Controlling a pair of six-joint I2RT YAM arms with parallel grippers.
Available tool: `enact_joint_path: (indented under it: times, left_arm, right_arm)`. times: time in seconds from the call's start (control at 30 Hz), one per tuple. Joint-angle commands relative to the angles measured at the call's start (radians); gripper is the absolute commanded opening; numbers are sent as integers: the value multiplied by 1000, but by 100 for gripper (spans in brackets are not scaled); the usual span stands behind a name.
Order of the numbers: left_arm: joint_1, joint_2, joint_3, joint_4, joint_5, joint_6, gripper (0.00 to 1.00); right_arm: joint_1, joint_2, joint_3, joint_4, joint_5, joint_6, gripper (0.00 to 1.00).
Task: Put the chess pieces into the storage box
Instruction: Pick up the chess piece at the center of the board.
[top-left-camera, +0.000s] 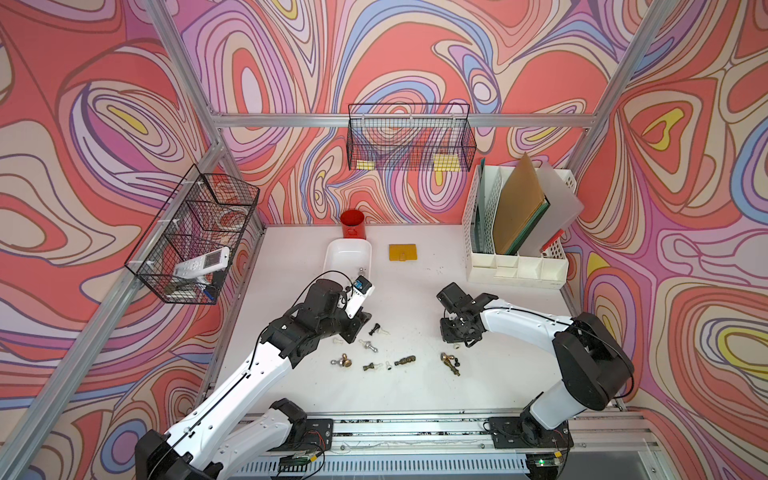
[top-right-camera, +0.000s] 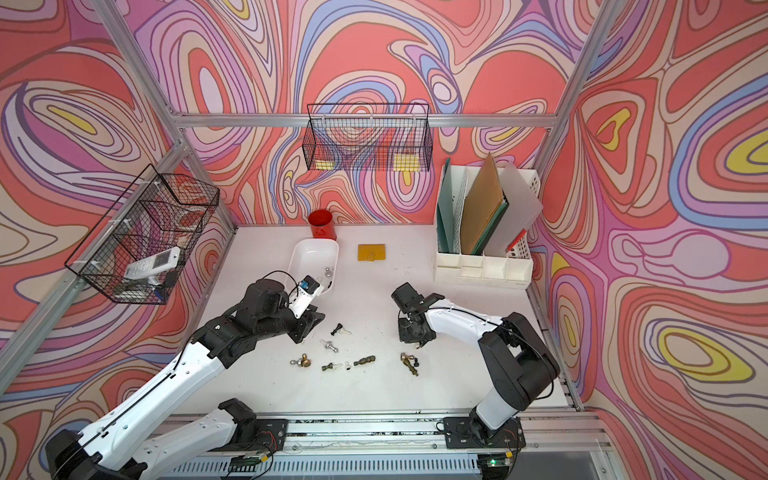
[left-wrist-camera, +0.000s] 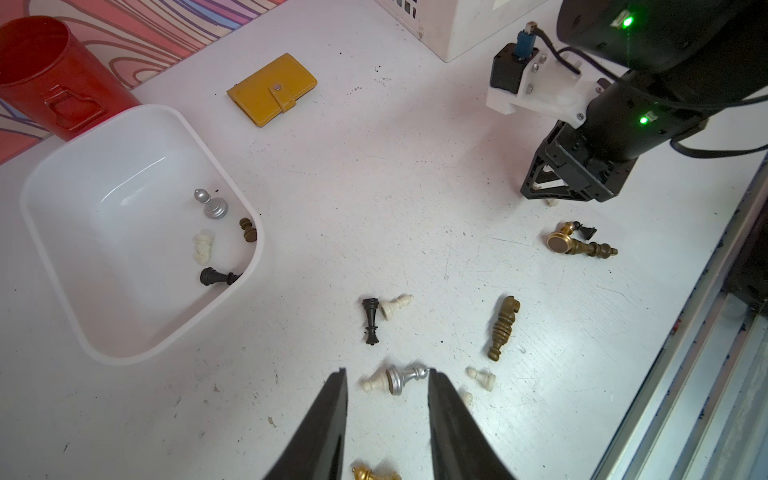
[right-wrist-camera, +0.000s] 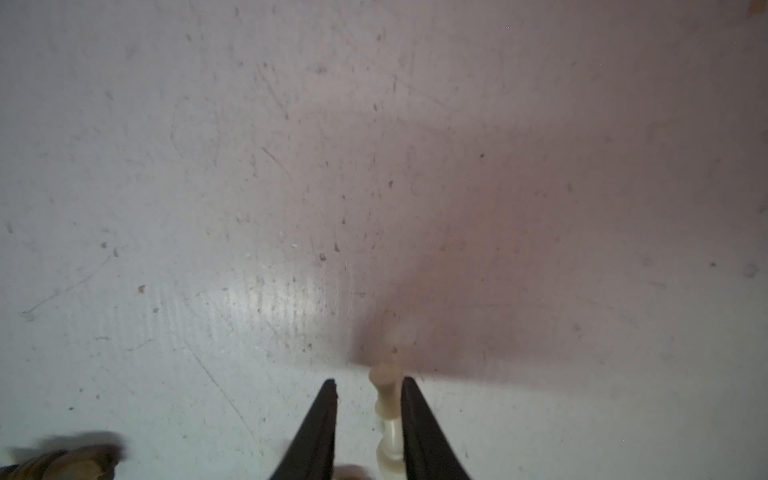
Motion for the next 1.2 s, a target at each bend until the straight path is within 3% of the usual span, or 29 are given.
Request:
enact_joint_path:
  times: [0.0,0.27,0.67,1.17]
  left_arm:
    - [-2,-22,-5,-24,-8,15,38]
    - [-2,-21,-4,-27,-5,7,38]
    - [-2,-21,4,-30,-8,1,38]
    - [-2,-51,-7,-5,-40,-12,38]
  right_arm:
    - [-5,26,-11,-12,-4,-3,29]
    - [-7,69,-28,18,-27,-6,29]
    - [-9,56,-70,26,-63,2,17]
    - [-9,-7,-1,-7,-71,-29,6]
